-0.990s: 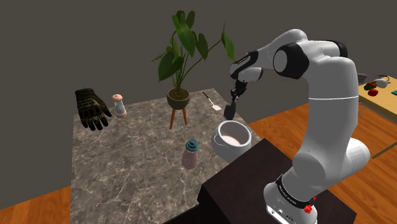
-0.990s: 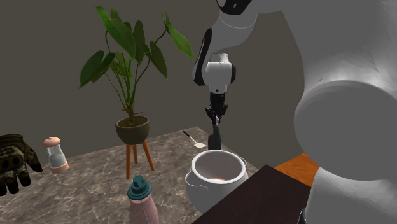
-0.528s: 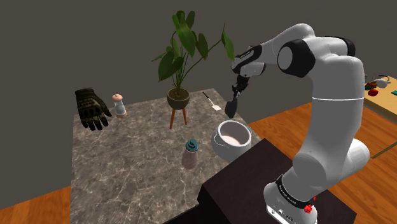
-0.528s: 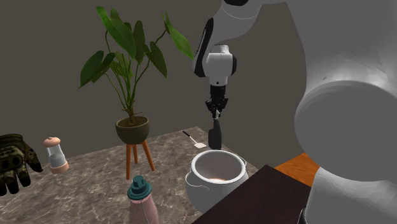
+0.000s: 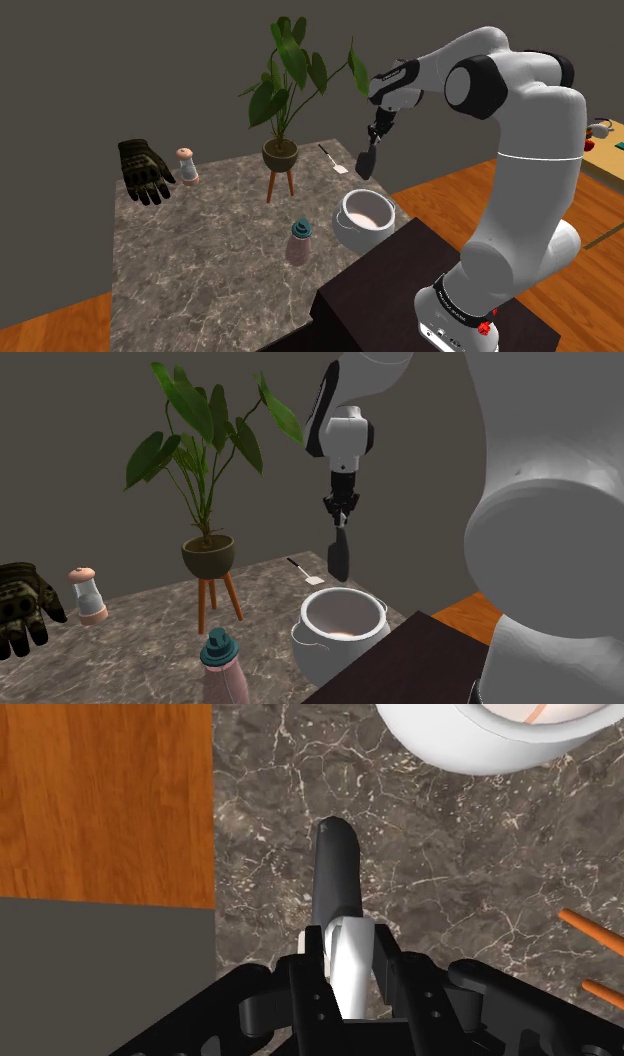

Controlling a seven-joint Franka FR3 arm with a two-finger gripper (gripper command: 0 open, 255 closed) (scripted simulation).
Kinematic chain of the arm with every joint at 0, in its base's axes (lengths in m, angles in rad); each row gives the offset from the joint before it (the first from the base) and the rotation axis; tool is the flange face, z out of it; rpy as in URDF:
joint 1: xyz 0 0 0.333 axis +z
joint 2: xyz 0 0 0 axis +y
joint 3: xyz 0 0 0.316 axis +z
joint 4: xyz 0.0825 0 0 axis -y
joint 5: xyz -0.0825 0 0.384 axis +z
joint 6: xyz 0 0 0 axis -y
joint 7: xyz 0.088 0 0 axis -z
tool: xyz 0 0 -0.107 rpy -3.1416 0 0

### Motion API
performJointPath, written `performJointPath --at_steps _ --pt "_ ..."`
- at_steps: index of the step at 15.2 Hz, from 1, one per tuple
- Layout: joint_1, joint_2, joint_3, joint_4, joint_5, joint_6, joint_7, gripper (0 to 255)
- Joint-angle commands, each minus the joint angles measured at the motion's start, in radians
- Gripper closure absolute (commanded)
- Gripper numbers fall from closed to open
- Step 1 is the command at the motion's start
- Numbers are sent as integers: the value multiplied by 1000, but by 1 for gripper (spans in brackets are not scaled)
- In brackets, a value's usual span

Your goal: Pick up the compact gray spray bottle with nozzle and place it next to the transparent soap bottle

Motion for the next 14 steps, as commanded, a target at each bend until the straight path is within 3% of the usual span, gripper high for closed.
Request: performJointPath --at_steps 1,14 --pt "4 -16 -3 4 -6 -19 5 255" --pt "14 -100 -21 62 -39 -158 27 255"
